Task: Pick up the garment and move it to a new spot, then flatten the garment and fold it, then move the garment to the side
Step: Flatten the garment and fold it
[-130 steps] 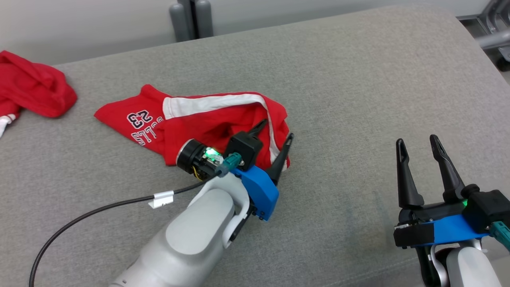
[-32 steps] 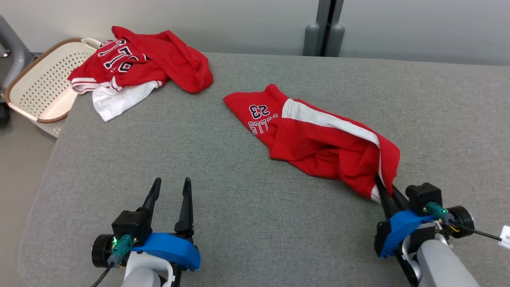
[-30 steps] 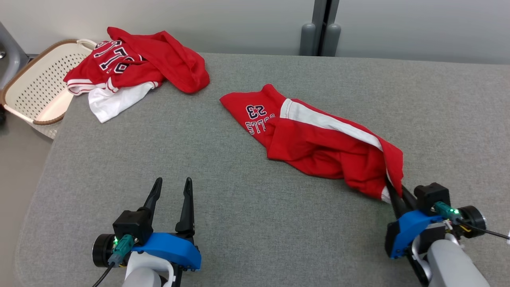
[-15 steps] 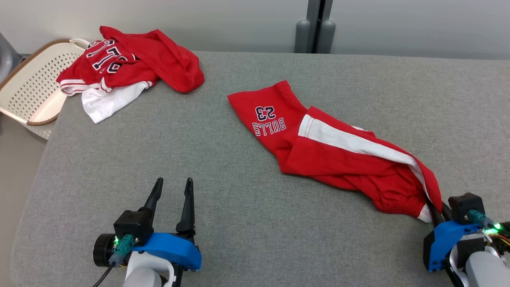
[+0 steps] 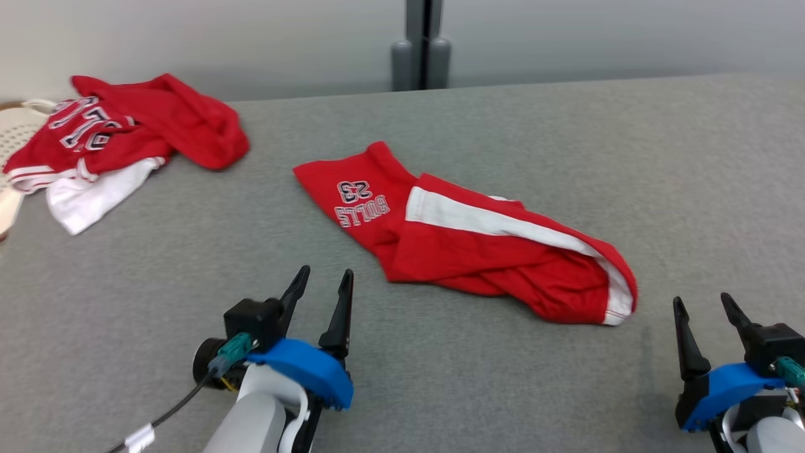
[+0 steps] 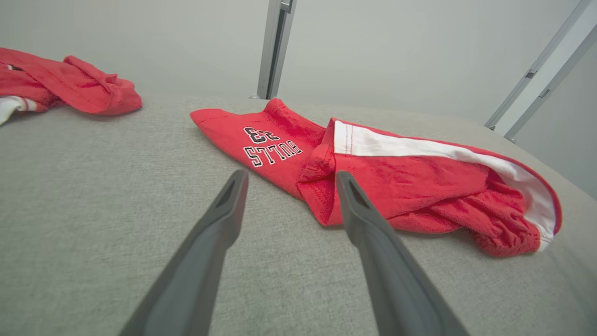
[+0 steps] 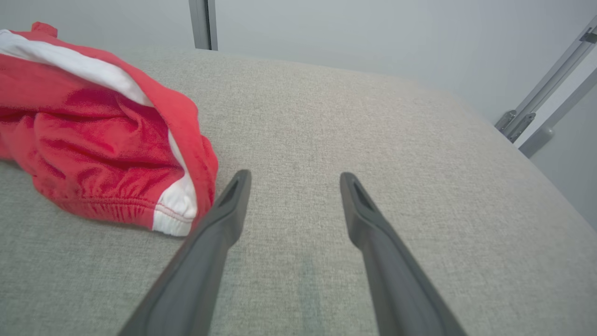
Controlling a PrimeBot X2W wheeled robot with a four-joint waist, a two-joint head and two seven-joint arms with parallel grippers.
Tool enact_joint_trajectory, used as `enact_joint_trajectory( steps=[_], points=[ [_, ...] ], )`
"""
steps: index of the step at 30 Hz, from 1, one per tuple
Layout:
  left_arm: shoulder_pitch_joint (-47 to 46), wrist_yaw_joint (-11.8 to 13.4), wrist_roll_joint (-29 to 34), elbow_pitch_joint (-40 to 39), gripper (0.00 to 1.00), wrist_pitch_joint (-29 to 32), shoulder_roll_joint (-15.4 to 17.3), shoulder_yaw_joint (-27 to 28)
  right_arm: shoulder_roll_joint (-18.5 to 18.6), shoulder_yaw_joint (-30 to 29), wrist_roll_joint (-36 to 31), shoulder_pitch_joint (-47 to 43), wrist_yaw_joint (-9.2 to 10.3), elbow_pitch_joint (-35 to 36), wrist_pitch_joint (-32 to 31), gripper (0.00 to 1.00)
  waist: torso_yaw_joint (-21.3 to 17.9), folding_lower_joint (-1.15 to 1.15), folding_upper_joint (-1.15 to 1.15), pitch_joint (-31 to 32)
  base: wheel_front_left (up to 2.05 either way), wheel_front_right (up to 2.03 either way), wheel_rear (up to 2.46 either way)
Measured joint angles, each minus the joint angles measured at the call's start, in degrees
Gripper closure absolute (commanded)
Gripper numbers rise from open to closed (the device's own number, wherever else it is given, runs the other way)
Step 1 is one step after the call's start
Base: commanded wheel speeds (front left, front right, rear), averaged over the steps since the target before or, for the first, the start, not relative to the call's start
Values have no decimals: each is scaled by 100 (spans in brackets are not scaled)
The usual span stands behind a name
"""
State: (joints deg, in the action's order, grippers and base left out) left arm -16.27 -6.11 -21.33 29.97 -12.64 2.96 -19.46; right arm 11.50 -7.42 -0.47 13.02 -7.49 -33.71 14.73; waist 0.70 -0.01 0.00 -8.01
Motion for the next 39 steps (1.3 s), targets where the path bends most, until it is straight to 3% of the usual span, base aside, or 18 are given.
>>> enact_joint_trajectory(
  steps=[9,21,28,29,31,33,35,39],
  points=[
    [-1151,2,-905,896,0,231,-10,-598,-500,60,-85,-257,0,1095,24,0,-710,1,0,-225,0,0,0],
    [-2412,151,-1985,2207,0,757,-10,-693,-727,448,-37,-160,0,1280,25,0,-1248,1,0,-671,0,0,0],
    [-2861,46,-2241,2742,0,900,-4,-543,-766,485,-11,-102,0,1340,25,0,-1411,1,1,-828,0,0,0],
    [-2892,11,-2324,2743,4,914,-4,-534,-769,468,-8,-102,0,1350,25,0,-1417,1,1,-834,0,0,0],
    [-2916,-46,-2463,2737,31,1025,-7,-549,-773,416,3,-108,0,1357,25,0,-1416,1,0,-840,0,0,0],
    [-2915,-82,-2585,2725,44,1210,-4,-666,-776,385,2,-120,0,1356,25,0,-1406,1,0,-837,0,0,0],
    [-2915,-96,-2608,2732,46,1308,-10,-794,-784,371,0,-121,0,1354,25,0,-1398,1,0,-835,0,0,0],
    [-2916,-98,-2715,2752,63,1354,-9,-944,-802,414,-8,-83,0,1361,25,0,-1409,1,0,-860,0,0,0]
  ],
)
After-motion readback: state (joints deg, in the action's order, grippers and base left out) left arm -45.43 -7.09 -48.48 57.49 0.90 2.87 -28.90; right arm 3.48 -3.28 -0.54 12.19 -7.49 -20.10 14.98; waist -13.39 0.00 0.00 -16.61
